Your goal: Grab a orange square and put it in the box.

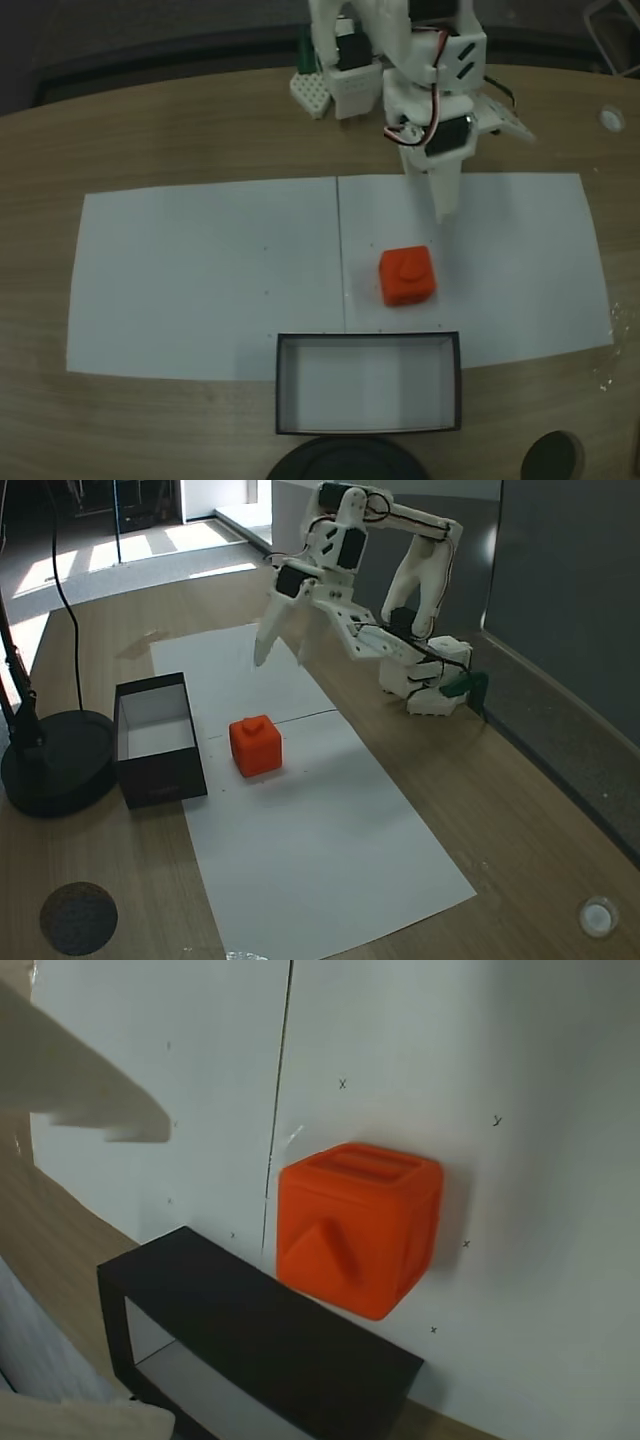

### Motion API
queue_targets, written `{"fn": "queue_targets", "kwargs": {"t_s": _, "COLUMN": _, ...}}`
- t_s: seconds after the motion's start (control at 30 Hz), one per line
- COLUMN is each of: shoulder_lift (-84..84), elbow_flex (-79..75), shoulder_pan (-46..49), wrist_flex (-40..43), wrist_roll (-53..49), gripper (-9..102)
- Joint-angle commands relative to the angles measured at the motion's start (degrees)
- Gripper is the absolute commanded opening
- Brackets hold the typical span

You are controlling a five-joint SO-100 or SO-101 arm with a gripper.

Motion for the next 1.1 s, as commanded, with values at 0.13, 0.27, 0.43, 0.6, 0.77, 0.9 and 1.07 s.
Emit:
{"fn": "queue_targets", "kwargs": {"t_s": 0.13, "shoulder_lift": -10.8, "elbow_flex": -2.4, "shoulder_pan": 0.2, "wrist_flex": -4.8, "wrist_roll": 1.6, "gripper": 27}}
{"fn": "queue_targets", "kwargs": {"t_s": 0.27, "shoulder_lift": -16.7, "elbow_flex": -2.3, "shoulder_pan": 1.3, "wrist_flex": -9.6, "wrist_roll": 1.6, "gripper": 27}}
{"fn": "queue_targets", "kwargs": {"t_s": 0.43, "shoulder_lift": -23.0, "elbow_flex": -2.4, "shoulder_pan": 3.3, "wrist_flex": -14.8, "wrist_roll": 1.3, "gripper": 27}}
{"fn": "queue_targets", "kwargs": {"t_s": 0.6, "shoulder_lift": -28.0, "elbow_flex": -2.4, "shoulder_pan": 4.2, "wrist_flex": -17.5, "wrist_roll": 1.1, "gripper": 27}}
{"fn": "queue_targets", "kwargs": {"t_s": 0.77, "shoulder_lift": -30.1, "elbow_flex": -3.4, "shoulder_pan": 3.7, "wrist_flex": -18.2, "wrist_roll": -0.9, "gripper": 3}}
{"fn": "queue_targets", "kwargs": {"t_s": 0.9, "shoulder_lift": -25.4, "elbow_flex": -12.6, "shoulder_pan": 4.7, "wrist_flex": -12.7, "wrist_roll": -0.4, "gripper": 2}}
{"fn": "queue_targets", "kwargs": {"t_s": 1.07, "shoulder_lift": -16.4, "elbow_flex": -34.9, "shoulder_pan": 5.1, "wrist_flex": -5.0, "wrist_roll": -2.1, "gripper": 2}}
